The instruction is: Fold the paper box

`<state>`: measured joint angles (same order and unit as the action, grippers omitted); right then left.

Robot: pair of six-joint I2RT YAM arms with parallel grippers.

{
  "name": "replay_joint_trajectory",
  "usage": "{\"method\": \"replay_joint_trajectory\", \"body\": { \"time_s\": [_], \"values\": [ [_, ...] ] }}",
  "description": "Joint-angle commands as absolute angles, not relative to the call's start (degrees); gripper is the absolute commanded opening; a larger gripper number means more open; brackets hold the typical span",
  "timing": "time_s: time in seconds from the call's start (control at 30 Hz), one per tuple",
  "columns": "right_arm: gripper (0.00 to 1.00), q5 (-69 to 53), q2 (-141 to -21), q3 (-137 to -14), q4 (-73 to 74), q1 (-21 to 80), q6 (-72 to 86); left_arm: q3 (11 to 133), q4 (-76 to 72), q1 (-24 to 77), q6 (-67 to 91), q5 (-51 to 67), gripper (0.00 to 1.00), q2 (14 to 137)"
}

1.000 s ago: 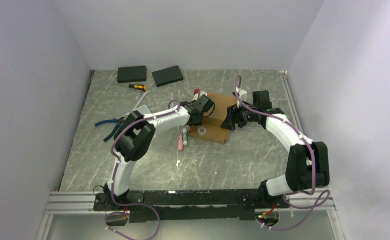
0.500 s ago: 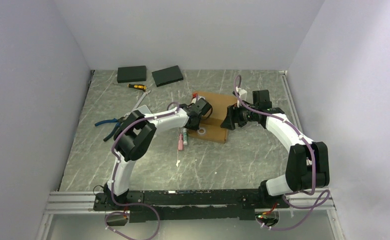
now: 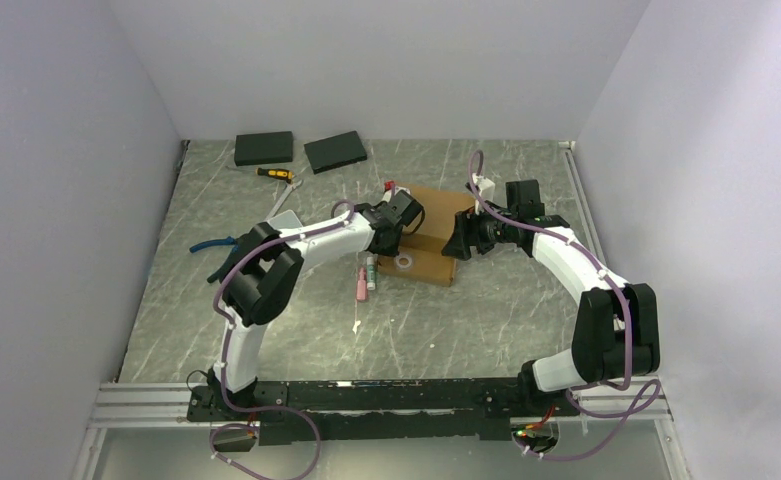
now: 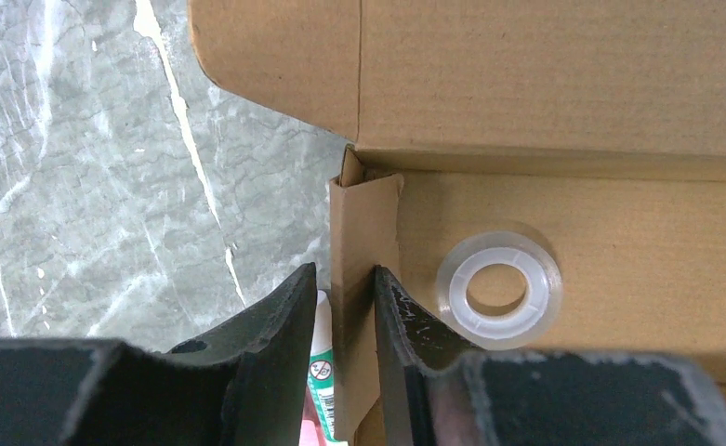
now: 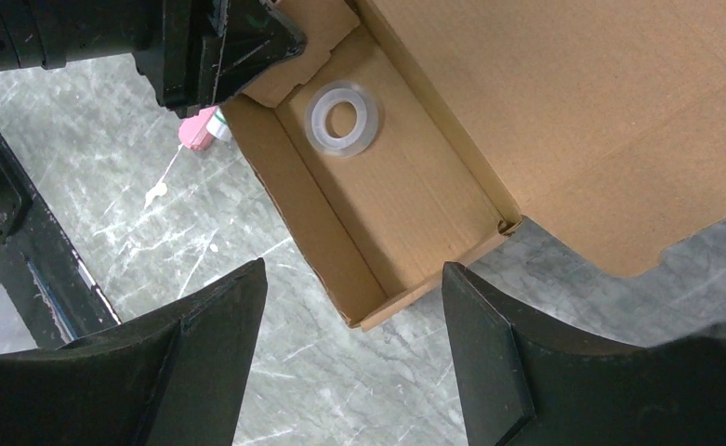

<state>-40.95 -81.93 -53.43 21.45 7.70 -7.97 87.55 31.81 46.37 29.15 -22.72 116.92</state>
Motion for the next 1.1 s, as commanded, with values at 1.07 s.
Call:
{"method": "replay_joint_trajectory", "body": {
  "time_s": [1.07],
  "values": [
    [0.73, -41.2, -81.5, -55.8, 21.3, 7.7, -9.1, 88.8, 33.6, 45.2, 27.2, -22.2, 0.01, 123.1]
  ]
}}
